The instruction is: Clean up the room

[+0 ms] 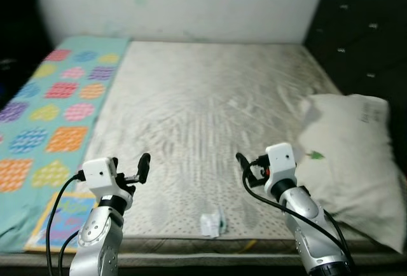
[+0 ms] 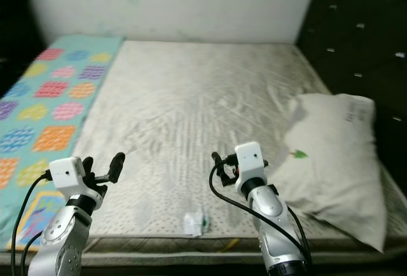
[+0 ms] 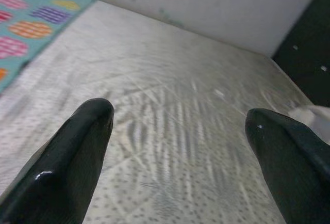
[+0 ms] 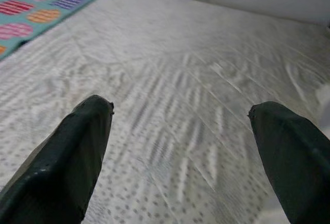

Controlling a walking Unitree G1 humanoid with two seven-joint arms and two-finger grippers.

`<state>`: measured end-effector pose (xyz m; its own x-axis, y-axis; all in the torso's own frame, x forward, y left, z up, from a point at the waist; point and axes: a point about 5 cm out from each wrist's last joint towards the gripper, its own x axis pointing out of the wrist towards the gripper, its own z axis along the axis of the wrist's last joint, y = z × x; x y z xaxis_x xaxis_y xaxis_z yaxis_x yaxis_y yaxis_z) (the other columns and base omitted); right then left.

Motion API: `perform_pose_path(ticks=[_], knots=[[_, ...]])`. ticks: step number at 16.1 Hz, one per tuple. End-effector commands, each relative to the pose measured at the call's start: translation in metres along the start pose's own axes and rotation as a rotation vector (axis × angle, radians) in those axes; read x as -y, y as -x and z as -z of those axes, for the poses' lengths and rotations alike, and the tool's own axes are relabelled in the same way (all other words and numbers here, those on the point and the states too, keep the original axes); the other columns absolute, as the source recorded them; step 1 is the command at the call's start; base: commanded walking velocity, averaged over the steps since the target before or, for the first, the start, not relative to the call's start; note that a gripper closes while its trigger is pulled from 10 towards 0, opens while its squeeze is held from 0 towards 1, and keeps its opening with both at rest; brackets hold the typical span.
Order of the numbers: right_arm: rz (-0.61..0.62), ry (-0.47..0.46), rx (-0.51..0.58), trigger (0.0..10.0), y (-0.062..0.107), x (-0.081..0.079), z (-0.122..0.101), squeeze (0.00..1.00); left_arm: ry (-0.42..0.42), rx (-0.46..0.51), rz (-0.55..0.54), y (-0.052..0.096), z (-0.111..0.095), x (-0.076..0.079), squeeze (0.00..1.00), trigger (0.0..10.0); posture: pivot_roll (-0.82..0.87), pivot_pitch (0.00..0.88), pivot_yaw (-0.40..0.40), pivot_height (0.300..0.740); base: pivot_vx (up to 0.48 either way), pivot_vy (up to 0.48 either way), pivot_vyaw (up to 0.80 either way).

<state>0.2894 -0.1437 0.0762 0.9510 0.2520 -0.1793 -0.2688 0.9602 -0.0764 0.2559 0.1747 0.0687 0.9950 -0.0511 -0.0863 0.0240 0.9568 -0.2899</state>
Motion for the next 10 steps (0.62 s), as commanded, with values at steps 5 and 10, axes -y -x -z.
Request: perform_pose_path(ticks=[5,10], knots=[[0.034,-0.003,-0.035,10.0,0.0028,0.0063,0.0064,0.0,-0.017,-0.024,0.002,0.0004,0.0019,0.0005,0.0,10.0,-0.09,0.005,-0.025,0.74,0.0,0.0,0.0],[0.061,-0.025,-0.045,10.0,0.0043,0.0099,0.0091,0.0,-0.017,-0.034,0.003,0.0041,0.0019,0.0007,0.0,10.0,-0.08,0.031,-0.015,0.74,0.0,0.0,-0.48]])
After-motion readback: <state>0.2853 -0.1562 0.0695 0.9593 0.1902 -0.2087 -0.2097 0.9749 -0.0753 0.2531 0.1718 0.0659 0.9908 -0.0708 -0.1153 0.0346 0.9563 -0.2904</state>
